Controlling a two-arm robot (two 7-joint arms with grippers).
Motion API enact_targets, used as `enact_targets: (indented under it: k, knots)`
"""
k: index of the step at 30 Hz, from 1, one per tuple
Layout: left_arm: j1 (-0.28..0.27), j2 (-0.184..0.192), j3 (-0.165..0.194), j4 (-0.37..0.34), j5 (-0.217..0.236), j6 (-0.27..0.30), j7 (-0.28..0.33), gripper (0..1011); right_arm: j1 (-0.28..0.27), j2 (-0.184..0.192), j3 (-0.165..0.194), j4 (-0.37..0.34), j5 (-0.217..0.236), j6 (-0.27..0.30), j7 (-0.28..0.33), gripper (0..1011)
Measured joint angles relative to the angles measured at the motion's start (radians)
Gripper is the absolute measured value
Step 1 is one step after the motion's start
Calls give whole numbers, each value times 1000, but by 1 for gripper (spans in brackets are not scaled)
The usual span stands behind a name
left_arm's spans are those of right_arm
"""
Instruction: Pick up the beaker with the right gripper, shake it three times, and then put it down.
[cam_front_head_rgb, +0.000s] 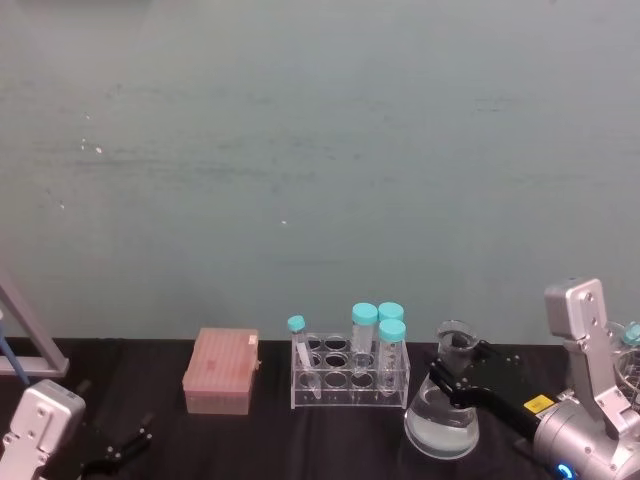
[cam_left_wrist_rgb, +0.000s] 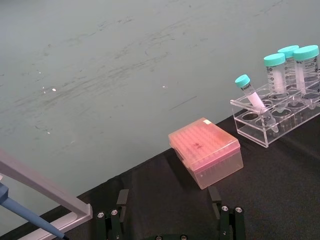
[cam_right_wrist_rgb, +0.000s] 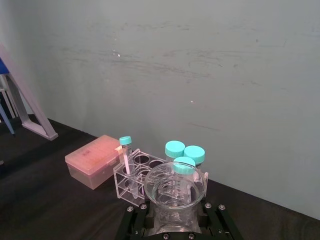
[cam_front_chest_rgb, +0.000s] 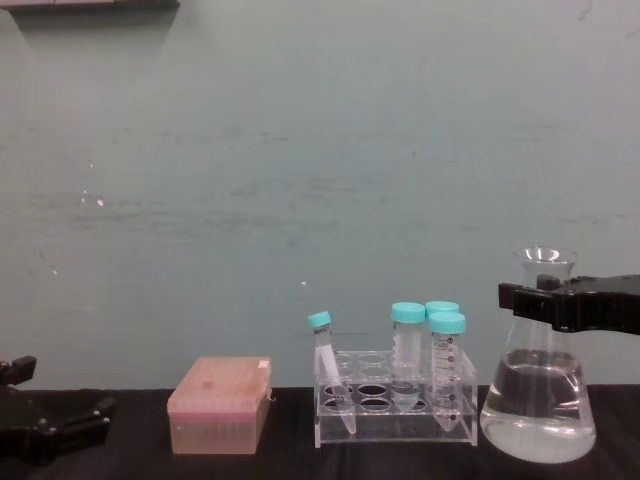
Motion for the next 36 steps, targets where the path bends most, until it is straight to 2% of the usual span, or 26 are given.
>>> enact_targets:
  k: [23, 25, 29, 30, 32, 33, 35, 36]
  knots:
    - [0, 0, 0, 0, 0, 0, 0, 1000, 0, 0, 1, 0, -3, -3, 1, 457]
    - [0, 0, 0, 0, 0, 0, 0, 1000, 0, -2, 4, 0, 9, 1, 2, 457]
    - [0, 0, 0, 0, 0, 0, 0, 1000, -18, -59, 64, 0, 161, 66, 32, 457]
    - [0, 0, 0, 0, 0, 0, 0, 1000, -27, -99, 103, 0, 257, 113, 43, 457]
    - [0, 0, 0, 0, 0, 0, 0, 1000, -36, -147, 149, 0, 352, 163, 48, 457]
    - [0, 0, 0, 0, 0, 0, 0, 1000, -42, -194, 193, 1, 445, 212, 47, 457]
    - [0, 0, 0, 0, 0, 0, 0, 1000, -47, -236, 232, 2, 526, 253, 37, 457]
    - [0, 0, 0, 0, 0, 0, 0, 1000, -49, -272, 264, 4, 596, 289, 25, 457]
